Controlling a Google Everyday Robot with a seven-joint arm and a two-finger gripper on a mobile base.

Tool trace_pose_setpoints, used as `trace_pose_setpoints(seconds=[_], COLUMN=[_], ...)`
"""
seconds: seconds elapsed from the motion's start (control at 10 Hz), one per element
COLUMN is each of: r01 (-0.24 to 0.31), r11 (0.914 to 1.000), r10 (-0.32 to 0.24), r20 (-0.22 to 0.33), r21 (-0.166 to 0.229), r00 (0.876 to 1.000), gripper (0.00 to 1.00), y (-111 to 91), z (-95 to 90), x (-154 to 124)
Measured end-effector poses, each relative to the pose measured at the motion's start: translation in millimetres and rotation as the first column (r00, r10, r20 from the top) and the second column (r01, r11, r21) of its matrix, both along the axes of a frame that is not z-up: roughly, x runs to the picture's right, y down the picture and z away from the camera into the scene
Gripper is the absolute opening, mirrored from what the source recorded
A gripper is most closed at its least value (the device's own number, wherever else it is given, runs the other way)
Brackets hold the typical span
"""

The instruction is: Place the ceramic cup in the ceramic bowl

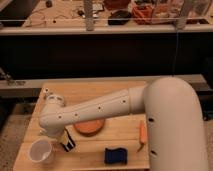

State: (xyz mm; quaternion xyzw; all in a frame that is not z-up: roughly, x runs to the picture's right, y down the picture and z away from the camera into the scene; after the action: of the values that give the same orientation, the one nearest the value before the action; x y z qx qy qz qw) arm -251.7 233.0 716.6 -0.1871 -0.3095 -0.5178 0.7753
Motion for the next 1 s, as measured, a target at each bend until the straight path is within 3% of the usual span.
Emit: trace_pose_setpoints(seconds=[0.7, 0.8, 1.0], r01=[0.012, 0.022, 0.081], r11=[0.9999, 0.9997, 0.9967], r10=[-0.012, -0.021, -0.075], r20=[0.143, 0.176, 0.288], r21=[0.0, -0.005, -0.007], r00=[0.99, 0.984, 0.955], gripper=[0.8, 0.8, 0.8], y=[-14.6, -16.4, -20.0], z=[-18.7, -21.6, -27.4], x=[16.2, 17.1, 21.0])
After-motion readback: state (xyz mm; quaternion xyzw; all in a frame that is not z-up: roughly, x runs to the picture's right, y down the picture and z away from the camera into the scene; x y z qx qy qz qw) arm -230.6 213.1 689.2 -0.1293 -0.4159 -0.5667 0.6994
